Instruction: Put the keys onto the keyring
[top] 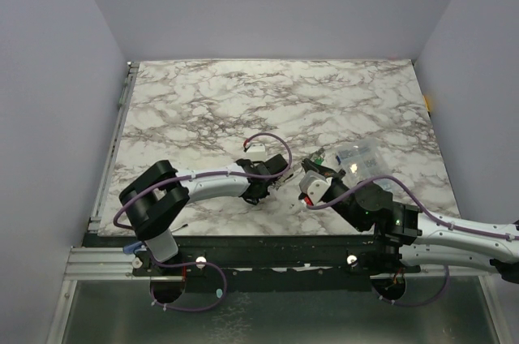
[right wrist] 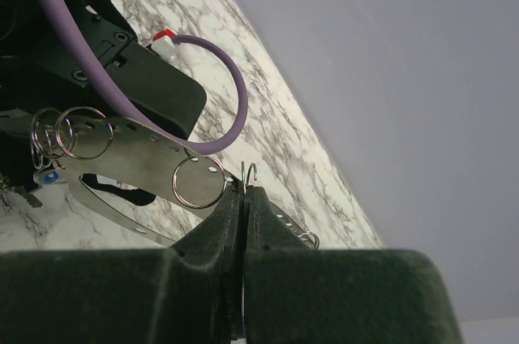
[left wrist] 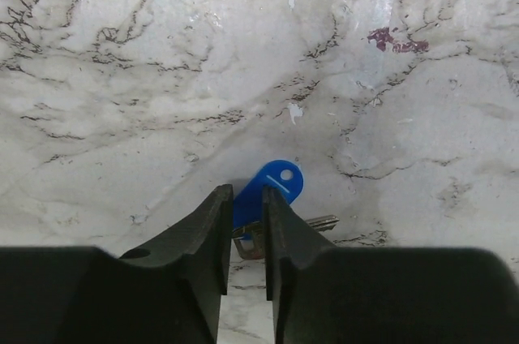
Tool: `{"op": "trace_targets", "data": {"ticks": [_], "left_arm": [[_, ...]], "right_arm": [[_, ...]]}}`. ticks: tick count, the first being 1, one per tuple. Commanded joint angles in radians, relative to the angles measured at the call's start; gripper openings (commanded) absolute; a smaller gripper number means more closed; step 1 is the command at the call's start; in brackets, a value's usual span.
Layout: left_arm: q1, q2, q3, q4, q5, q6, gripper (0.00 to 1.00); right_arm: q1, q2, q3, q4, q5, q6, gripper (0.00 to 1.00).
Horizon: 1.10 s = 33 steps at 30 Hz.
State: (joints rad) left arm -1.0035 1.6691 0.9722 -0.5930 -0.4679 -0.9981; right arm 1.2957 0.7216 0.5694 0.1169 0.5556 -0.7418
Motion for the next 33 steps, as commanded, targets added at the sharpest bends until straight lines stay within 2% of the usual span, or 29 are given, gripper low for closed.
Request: {"op": "trace_targets", "data": {"ticks": [1, 5, 11, 22, 23, 26, 29, 33], "left_arm": [[-0.003, 0.046, -0.003, -0.028, -0.039, 0.003, 0.19], [-0.003, 0.021, -0.017, -0.027, -0.06, 0.016, 0.05], [0.005, -0.009, -0.021, -0.031, -0.167, 0.146, 0.04], [0.117, 0.038, -0.04, 0.002, -0.304, 0.312, 0.05], [0.118, 0.032, -0.032, 0.017, -0.306, 0.342, 0.08], [0.117, -0.023, -0.009, 0.045, -0.304, 0.402, 0.29], [0.116, -0.108, 0.0, 0.051, -0.293, 0.43, 0.45], [0.118, -0.212, -0.018, 0.033, -0.284, 0.412, 0.6]], "right_arm": [[0.0, 0.002, 0.037, 0.001, -0.016, 0.012, 0.01], [-0.001, 0.007, 0.036, 0.0, -0.016, 0.013, 0.01], [-0.001, 0.018, 0.034, 0.002, -0.019, 0.015, 0.01], [-0.001, 0.029, 0.024, 0.01, -0.017, 0.021, 0.01], [-0.001, 0.033, 0.023, 0.01, -0.017, 0.021, 0.01], [-0.001, 0.041, 0.023, 0.01, -0.015, 0.022, 0.01], [-0.001, 0.042, 0.021, 0.012, -0.015, 0.025, 0.01], [-0.001, 0.046, 0.021, 0.016, -0.021, 0.024, 0.01]]}}
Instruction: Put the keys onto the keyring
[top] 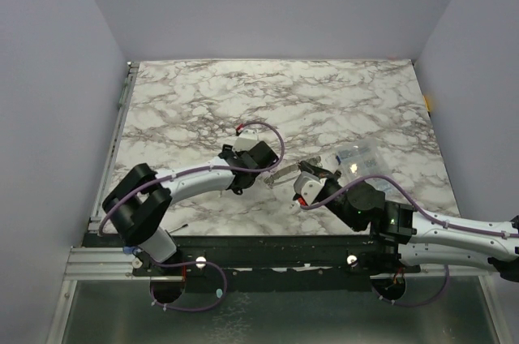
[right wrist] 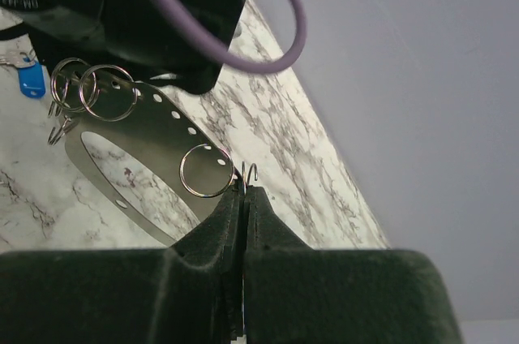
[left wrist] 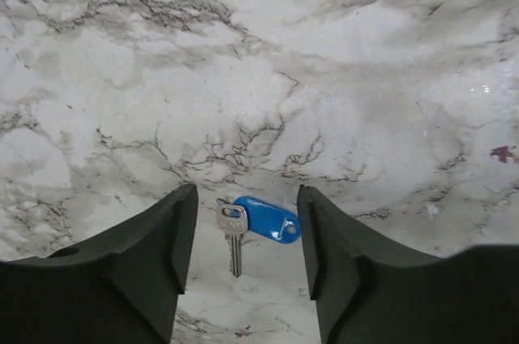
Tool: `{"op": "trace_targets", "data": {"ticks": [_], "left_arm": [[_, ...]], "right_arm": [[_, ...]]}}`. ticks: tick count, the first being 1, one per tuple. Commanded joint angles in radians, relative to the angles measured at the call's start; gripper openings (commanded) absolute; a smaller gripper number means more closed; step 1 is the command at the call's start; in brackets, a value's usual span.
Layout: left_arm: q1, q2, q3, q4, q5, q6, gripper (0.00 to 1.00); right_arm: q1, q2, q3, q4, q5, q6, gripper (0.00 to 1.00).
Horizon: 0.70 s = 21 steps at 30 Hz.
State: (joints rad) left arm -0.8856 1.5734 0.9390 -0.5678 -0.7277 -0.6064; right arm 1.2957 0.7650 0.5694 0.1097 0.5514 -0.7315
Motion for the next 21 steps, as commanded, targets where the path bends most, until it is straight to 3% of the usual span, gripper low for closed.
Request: {"op": "trace_targets", "data": {"ticks": [1, 5, 13, 21], "left_arm": [[0.0, -0.137, 0.005, 0.0, -0.025, 0.003, 0.62], [0.027, -0.185, -0.048, -0.029, -0.01, -0.085, 0.64], [0.106, -0.194, -0.142, -0.027, 0.051, -0.244, 0.58], [0.125, -0.212, -0.2, 0.057, 0.105, -0.297, 0.56]], "right_arm": [[-0.001, 0.004, 0.023, 0.022, -0.018, 0.014, 0.01], [-0.001, 0.007, 0.023, 0.021, -0.021, 0.015, 0.01], [-0.001, 0.008, 0.023, 0.015, -0.028, 0.018, 0.01], [0.0, 0.013, 0.025, 0.009, -0.038, 0.02, 0.01]]}}
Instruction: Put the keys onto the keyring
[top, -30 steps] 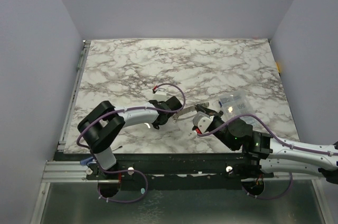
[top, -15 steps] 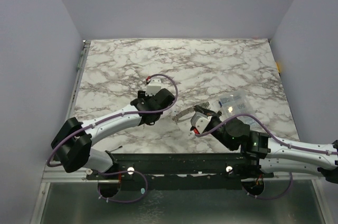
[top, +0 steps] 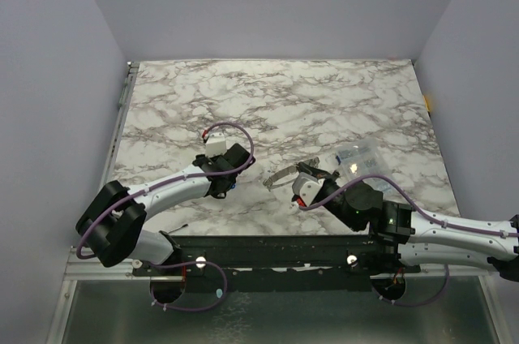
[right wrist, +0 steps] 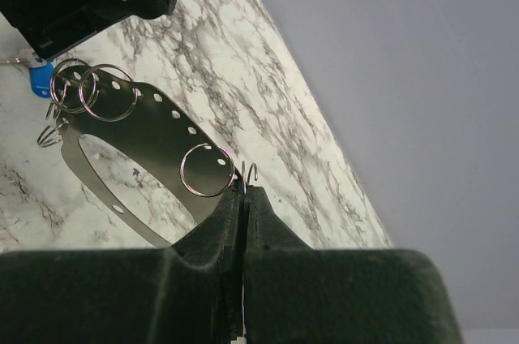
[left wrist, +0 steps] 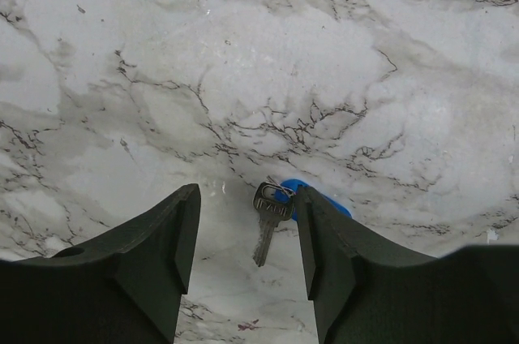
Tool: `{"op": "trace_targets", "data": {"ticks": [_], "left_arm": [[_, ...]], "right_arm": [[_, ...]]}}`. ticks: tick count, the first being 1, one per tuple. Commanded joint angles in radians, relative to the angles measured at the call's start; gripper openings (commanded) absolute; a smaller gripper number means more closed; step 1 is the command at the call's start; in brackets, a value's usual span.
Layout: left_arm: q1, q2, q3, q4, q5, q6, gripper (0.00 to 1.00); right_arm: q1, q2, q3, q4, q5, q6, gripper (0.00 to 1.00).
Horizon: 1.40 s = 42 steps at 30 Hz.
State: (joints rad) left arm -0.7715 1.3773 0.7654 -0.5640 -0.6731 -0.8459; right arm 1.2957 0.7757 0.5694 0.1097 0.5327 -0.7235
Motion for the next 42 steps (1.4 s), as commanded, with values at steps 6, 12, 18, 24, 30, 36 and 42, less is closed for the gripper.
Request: {"op": "trace_targets", "data": {"ticks": [6, 12, 18, 24, 30, 36, 42], "left_arm": [[0.011, 0.014, -0.045, 0.086, 0.05, -0.079, 0.5], [0.012, 0.024, -0.073, 0.16, 0.058, -0.056, 0.46], [0.012, 0.048, -0.078, 0.171, 0.055, -0.056, 0.42], [0.012, 0.068, -0.083, 0.185, 0.048, -0.047, 0.33], [0.011, 0.08, -0.086, 0.194, 0.045, -0.041, 0.32], [0.012, 0.081, -0.085, 0.213, 0.044, -0.024, 0.16], [0.011, 0.085, -0.086, 0.219, 0.053, -0.023, 0.0]], "right_arm": [[-0.001, 0.001, 0.027, 0.007, -0.02, 0.013, 0.01], [0.0, 0.002, 0.03, 0.001, -0.028, 0.017, 0.01], [0.0, 0.003, 0.031, -0.002, -0.033, 0.021, 0.01], [-0.001, 0.007, 0.032, -0.004, -0.035, 0.024, 0.01], [-0.001, 0.01, 0.033, -0.007, -0.038, 0.025, 0.01], [-0.001, 0.014, 0.035, -0.01, -0.041, 0.026, 0.01], [0.0, 0.017, 0.037, -0.014, -0.045, 0.028, 0.01]]}}
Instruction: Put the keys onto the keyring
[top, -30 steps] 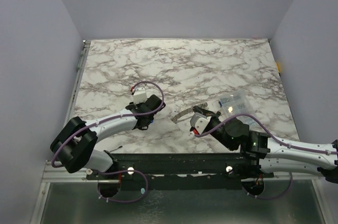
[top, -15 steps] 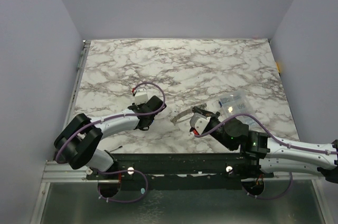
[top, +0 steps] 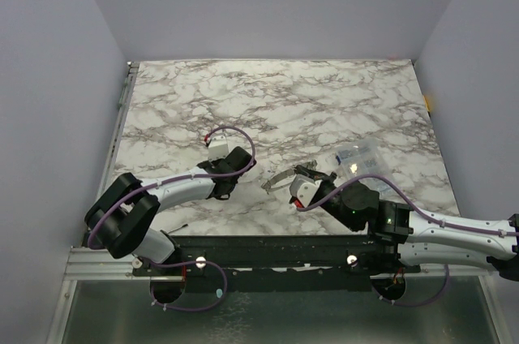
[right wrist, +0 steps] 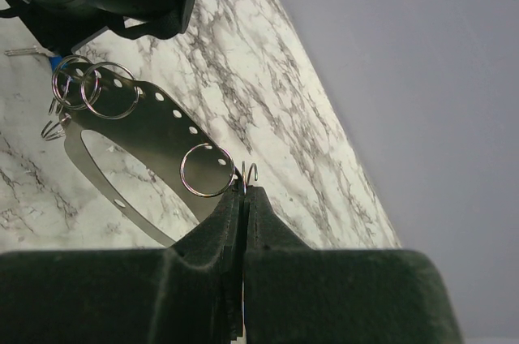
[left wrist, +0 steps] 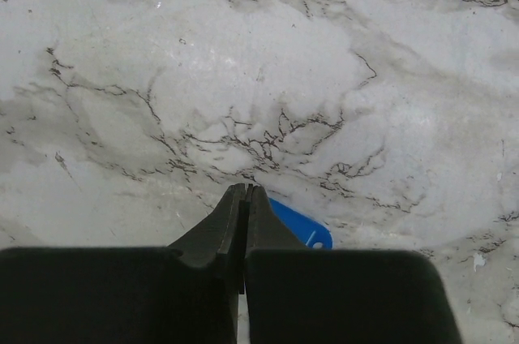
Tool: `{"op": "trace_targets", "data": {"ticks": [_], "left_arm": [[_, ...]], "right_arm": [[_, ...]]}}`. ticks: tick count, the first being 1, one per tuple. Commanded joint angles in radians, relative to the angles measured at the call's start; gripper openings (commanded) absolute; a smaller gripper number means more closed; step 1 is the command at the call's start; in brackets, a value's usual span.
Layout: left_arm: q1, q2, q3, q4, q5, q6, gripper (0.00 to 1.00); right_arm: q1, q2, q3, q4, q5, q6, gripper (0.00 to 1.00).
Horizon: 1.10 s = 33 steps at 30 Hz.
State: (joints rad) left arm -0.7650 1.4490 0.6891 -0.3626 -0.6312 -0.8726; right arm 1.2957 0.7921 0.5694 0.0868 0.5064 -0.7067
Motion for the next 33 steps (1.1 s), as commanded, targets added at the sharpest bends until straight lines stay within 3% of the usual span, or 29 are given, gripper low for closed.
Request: {"op": "trace_targets", "data": {"ticks": [1, 33], "left_arm": [[0.005, 0.011, -0.009, 0.017, 0.013, 0.004, 0.0], [0.005, -0.414, 0.038, 0.007, 0.197, 0.337, 0.0]], "right_arm": [[0.0, 0.001, 0.037, 0.008, -0.02, 0.012, 0.01], [-0.001, 0.051, 0.03, -0.007, -0.058, 0.019, 0.01]]}}
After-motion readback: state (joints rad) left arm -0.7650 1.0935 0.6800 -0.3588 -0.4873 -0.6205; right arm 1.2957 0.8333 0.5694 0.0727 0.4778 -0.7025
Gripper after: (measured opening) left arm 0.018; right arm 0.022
